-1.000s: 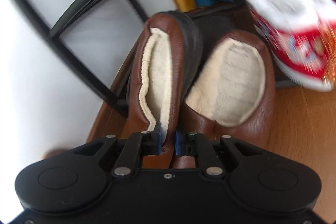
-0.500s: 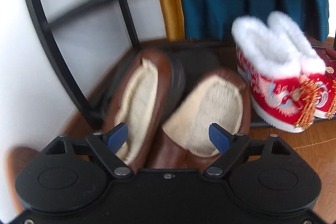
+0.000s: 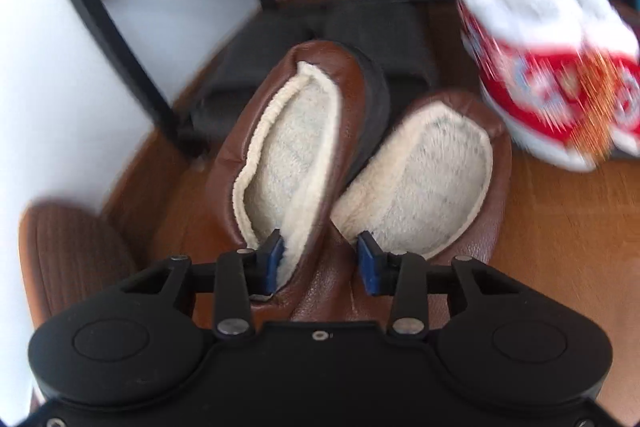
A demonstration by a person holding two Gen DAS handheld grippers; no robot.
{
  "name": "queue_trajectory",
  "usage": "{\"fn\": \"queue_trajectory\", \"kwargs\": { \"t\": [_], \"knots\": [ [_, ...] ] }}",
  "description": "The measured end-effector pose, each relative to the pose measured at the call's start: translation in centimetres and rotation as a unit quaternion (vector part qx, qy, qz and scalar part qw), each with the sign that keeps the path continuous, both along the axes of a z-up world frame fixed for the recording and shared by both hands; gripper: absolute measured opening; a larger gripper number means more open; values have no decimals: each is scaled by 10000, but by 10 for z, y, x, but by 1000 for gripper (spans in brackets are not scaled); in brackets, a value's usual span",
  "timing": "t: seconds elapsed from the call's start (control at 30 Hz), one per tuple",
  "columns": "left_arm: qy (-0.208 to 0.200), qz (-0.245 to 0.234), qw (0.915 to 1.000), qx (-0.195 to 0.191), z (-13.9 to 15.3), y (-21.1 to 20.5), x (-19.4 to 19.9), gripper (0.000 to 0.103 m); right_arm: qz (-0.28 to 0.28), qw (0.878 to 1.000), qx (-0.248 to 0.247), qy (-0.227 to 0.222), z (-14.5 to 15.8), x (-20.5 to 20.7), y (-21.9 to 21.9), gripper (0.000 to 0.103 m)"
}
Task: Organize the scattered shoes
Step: 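Pull both brown slippers out of the rack onto the floor with the right tool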
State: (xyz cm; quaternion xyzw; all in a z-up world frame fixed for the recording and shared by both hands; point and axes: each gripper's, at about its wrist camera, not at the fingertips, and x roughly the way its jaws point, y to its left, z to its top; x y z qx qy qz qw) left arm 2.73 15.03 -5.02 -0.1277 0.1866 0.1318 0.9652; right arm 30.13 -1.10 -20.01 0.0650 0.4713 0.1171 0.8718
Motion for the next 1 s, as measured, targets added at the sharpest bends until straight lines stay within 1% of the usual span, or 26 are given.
{"fn": "queue_trajectory", "kwargs": {
  "t": [0.03, 0.13, 0.23, 0.33, 0.37, 0.47, 0.5, 0.53, 0.57, 0.6, 0.63, 0.67, 0.77, 0.93, 1.0],
  "knots": [
    [-19, -11, 10000, 11, 0, -1, -1, 103, -9, 9999, 10, 167, -4, -5, -11, 33],
    [-73, -52, 10000, 30, 2, -2, -4, 103, 76, 9995, -22, 305, -5, -23, -36, 33],
    [-103, -117, 9999, 31, 2, -5, -5, 103, 382, 9974, -339, 517, 0, -35, -54, 33],
    [-133, -190, 9997, 125, 0, -9, -8, 103, 634, 9938, -617, 675, 5, -42, -67, 33],
    [-148, -210, 9995, 161, 0, -11, -9, 103, 671, 9932, -656, 693, 3, -45, -68, 33],
    [-227, -268, 9990, 262, 0, -14, -12, 103, 1164, 9841, -1076, 802, 4, -41, -61, 33],
    [-242, -286, 9989, 294, 0, -16, -12, 103, 1297, 9813, -1168, 817, 3, -40, -57, 35],
    [-260, -308, 9986, 332, 0, -17, -12, 103, 1234, 9831, -1097, 795, 6, -38, -55, 37],
    [-279, -329, 9984, 374, -1, -18, -13, 103, 1171, 9848, -1027, 772, 8, -35, -54, 41],
    [-281, -337, 9982, 397, -1, -19, -13, 103, 1136, 9860, -973, 732, 9, -37, -54, 49],
    [-271, -337, 9983, 403, -1, -19, -13, 103, 1100, 9872, -920, 693, 10, -39, -55, 49],
    [-261, -336, 9983, 390, -1, -19, -13, 103, 1064, 9884, -866, 654, 11, -41, -55, 58],
    [-234, -327, 9988, 273, -2, -15, -13, 103, 956, 9915, -705, 536, 14, -46, -57, 59],
    [-256, -264, 9990, 263, -1, -12, -13, 103, 779, 9954, -440, 340, 19, -54, -59, 60],
    [-238, -269, 9991, 231, -1, -12, -12, 103, 835, 9948, -523, 271, 10, -55, -48, 62]
  ]
}}
